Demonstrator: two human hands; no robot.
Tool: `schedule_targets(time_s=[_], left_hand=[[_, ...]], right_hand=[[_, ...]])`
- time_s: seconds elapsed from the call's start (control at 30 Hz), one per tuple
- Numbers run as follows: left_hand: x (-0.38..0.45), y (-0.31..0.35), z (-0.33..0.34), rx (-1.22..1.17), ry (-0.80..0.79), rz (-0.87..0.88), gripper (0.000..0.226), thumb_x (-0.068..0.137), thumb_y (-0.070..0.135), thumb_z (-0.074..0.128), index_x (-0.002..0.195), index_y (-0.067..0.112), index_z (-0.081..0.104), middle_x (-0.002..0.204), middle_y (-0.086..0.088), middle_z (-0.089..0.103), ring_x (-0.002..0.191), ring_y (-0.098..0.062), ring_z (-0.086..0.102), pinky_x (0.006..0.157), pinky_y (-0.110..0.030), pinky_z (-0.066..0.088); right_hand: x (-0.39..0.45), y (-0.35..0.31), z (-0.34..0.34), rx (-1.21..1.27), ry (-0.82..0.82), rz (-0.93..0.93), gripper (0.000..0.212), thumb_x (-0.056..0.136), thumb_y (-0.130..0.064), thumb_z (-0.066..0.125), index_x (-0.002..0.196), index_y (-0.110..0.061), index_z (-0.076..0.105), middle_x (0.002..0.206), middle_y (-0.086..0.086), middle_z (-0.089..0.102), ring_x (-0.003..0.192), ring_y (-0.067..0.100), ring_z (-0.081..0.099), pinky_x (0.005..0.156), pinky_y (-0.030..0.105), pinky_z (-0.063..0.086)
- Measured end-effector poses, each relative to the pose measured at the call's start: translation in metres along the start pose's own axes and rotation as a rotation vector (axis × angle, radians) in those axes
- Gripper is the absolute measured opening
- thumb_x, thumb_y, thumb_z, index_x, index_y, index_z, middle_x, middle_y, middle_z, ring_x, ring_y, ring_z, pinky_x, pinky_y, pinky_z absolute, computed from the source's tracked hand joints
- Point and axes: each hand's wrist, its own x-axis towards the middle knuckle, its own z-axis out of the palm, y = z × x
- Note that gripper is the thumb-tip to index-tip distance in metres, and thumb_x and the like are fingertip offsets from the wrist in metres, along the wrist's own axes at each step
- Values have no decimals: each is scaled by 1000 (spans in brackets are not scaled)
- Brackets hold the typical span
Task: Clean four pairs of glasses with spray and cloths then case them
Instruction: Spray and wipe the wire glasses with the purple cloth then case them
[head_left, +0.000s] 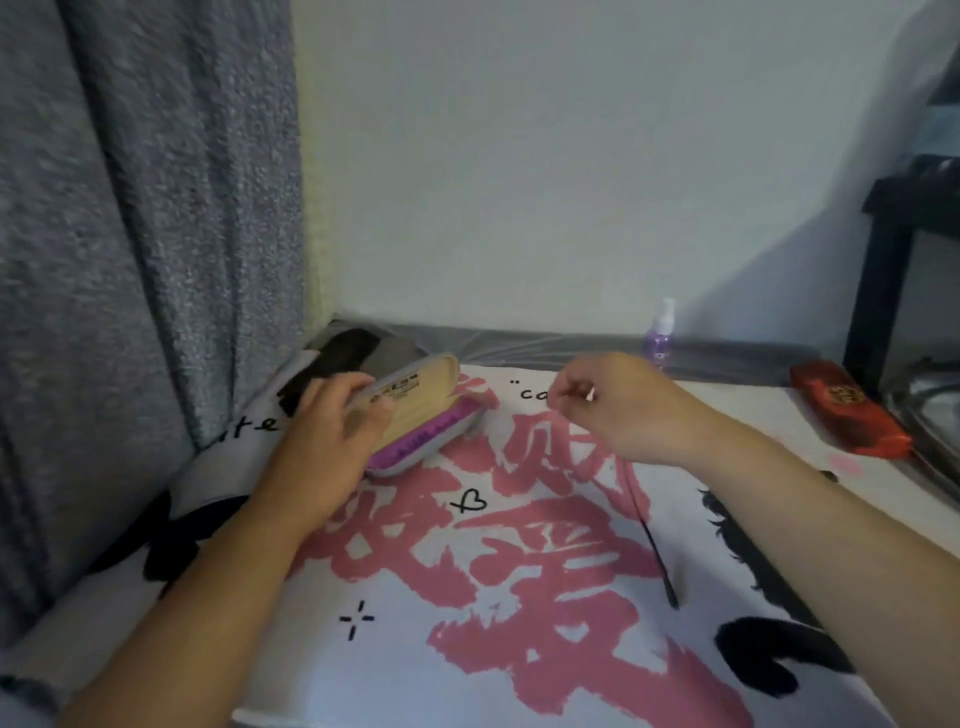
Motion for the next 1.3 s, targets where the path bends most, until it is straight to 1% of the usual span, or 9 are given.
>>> schedule_targets(time_s=[0.17, 0.23, 0.33, 0.47, 0.67, 0.87, 1.0, 1.17, 1.3], left_hand=[[-6, 1, 10, 115, -139, 97, 87, 75, 52, 82, 143, 52, 27, 132, 18, 26, 118, -12, 48, 102, -38, 46], [-7, -3, 12, 130, -148, 165, 93, 72, 48, 86, 142, 58, 24, 131, 19, 24, 122, -12, 45, 104, -35, 44], [-6, -7, 14, 130, -120, 231, 93, 74, 43, 85, 142, 58, 23, 129, 19, 23, 126, -13, 44, 104, -33, 44], [-3, -10, 9, 185, -66, 214, 91, 77, 36, 82, 145, 53, 24, 131, 14, 24, 127, -19, 42, 102, -41, 49], [0, -16, 3, 143, -52, 168, 92, 75, 30, 83, 144, 53, 27, 131, 15, 24, 128, -17, 36, 104, -43, 48], [-1, -14, 4, 127, -44, 163, 92, 74, 28, 83, 143, 54, 29, 131, 16, 23, 129, -16, 34, 107, -43, 45], [-1, -14, 3, 120, -41, 162, 94, 72, 28, 85, 143, 54, 29, 134, 15, 24, 131, -18, 35, 109, -46, 44], [-3, -9, 1, 135, -42, 176, 83, 77, 37, 80, 143, 51, 31, 135, 14, 24, 134, -16, 29, 114, -45, 35], [-5, 1, -1, 122, 51, 222, 65, 84, 31, 68, 142, 43, 41, 135, 11, 28, 133, -17, 30, 114, -45, 33]], right_hand=[[63, -37, 44, -233, -73, -89, 22, 91, -18, 52, 85, -18, 73, 89, 2, 73, 82, 24, 68, 73, 37, 57], [81, -40, 59, -323, -83, -81, 20, 88, -18, 54, 91, -14, 74, 92, 7, 72, 85, 29, 68, 75, 37, 57], [94, -39, 78, -387, -136, -44, 11, 85, -18, 57, 88, -13, 66, 92, 8, 71, 88, 30, 69, 68, 32, 49], [99, -47, 89, -395, -55, -74, 11, 86, -13, 58, 94, -12, 65, 106, 15, 72, 99, 35, 68, 70, 31, 44], [100, -54, 94, -543, -42, -355, 23, 90, -10, 55, 106, -18, 70, 114, 11, 69, 102, 33, 66, 83, 37, 52], [96, -54, 92, -670, -33, -536, 27, 93, -8, 51, 112, -20, 67, 116, 7, 69, 101, 29, 66, 78, 33, 47], [86, -56, 83, -736, 44, -593, 26, 90, -11, 53, 112, -18, 64, 110, 7, 69, 94, 33, 68, 72, 39, 50], [65, -40, 41, -549, 211, -553, 9, 85, -17, 57, 90, -15, 65, 87, 3, 60, 77, 30, 62, 61, 37, 48], [43, -35, -14, -272, 104, -258, 9, 85, -21, 64, 79, -16, 60, 83, 0, 63, 77, 22, 60, 65, 35, 46]])
